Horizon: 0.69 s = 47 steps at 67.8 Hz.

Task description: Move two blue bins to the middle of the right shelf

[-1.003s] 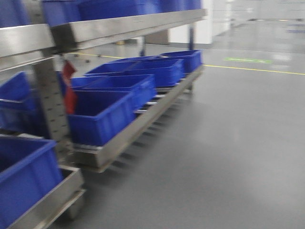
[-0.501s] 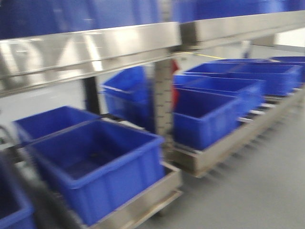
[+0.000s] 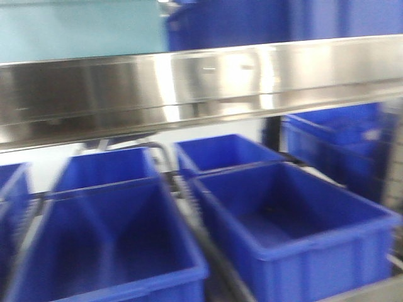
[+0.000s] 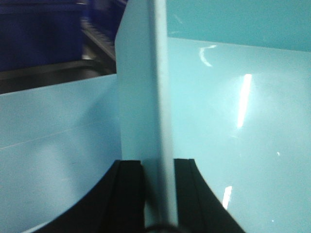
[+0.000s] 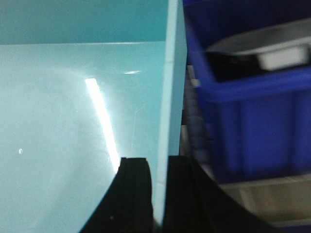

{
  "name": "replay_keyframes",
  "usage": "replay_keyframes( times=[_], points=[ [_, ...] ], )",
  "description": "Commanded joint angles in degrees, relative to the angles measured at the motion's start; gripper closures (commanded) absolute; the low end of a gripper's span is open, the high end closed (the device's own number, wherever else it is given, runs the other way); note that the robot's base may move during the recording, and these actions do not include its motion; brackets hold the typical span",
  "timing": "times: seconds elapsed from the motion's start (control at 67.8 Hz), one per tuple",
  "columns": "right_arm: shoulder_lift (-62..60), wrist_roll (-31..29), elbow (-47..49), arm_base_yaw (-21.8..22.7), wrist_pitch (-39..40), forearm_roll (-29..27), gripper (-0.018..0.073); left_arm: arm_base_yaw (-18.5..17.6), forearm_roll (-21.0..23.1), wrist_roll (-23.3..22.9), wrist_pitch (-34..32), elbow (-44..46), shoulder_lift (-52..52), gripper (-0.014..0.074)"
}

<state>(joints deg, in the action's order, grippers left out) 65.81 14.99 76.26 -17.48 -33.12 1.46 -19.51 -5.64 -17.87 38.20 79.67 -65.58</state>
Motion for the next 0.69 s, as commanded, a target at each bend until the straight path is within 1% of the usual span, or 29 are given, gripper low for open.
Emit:
replay_keyframes(
  times=[0.0, 0.678],
  points=[
    [-0.7, -0.4, 0.0, 0.8, 1.0, 2.5, 0.0724, 0.3, -1.2, -0.1, -3.4, 0.6, 1.3, 0.0707],
    [-0.7, -0.4, 0.0, 0.8, 1.0, 2.5, 0.0724, 0.3, -1.2, -0.1, -3.4, 0.6, 1.3, 0.0707]
  ],
)
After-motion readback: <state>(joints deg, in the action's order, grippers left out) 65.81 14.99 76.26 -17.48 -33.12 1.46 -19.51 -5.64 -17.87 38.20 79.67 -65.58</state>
